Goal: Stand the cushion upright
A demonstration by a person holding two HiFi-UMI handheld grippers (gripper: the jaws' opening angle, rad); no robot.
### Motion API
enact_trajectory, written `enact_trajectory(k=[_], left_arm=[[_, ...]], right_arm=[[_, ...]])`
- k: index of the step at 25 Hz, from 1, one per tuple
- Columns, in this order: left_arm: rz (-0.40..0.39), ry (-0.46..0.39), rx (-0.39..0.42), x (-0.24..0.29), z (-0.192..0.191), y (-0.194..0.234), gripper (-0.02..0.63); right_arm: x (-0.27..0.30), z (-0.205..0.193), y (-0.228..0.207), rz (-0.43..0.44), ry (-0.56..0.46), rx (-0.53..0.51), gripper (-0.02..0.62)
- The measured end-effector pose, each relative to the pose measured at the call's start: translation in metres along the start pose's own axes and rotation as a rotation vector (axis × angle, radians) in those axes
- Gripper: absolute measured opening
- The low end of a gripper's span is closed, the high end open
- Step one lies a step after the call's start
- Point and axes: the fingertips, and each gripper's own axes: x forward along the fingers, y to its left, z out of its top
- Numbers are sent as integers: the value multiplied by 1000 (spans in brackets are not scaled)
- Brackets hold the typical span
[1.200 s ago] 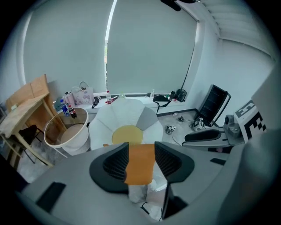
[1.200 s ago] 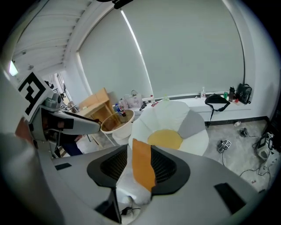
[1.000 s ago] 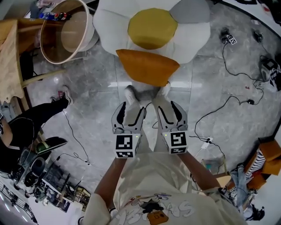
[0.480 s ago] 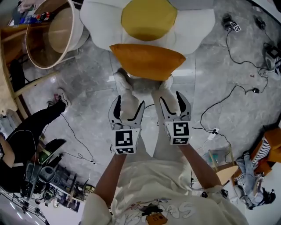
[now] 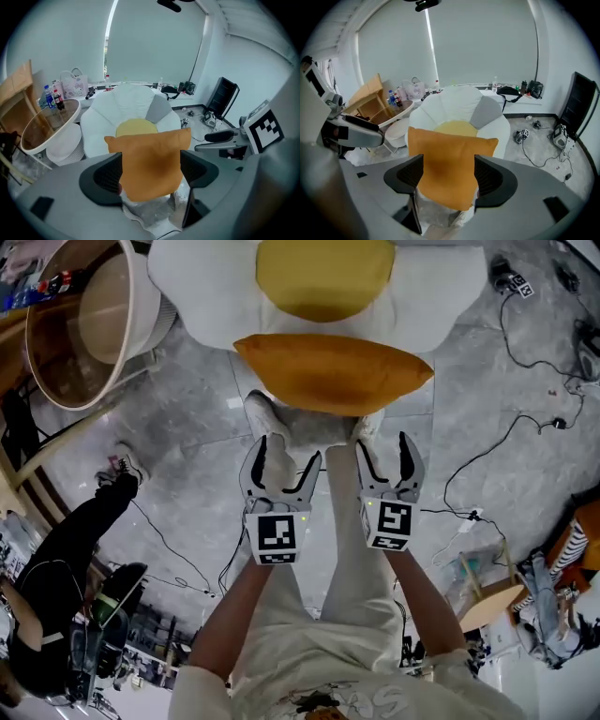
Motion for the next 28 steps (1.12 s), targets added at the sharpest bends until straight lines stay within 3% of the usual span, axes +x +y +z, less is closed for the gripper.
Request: enact_trajectory(k=[2, 6, 11, 15, 28], left_arm=[[-2, 6, 17, 15, -11, 14, 385], [17, 16, -25, 43, -31, 42, 385], [4, 41, -26, 78, -53, 46, 423], [-10, 71, -15, 99, -74, 48, 423], [-14, 155, -27, 159, -141, 72, 485]], right_arm=[[16, -12, -2, -23, 10, 17, 342], [42, -36, -5, -47, 32, 50, 372], [72, -71, -20, -71, 70, 118, 448], [88, -95, -27, -99, 104, 188, 471], [130, -144, -44, -109, 131, 135, 472]])
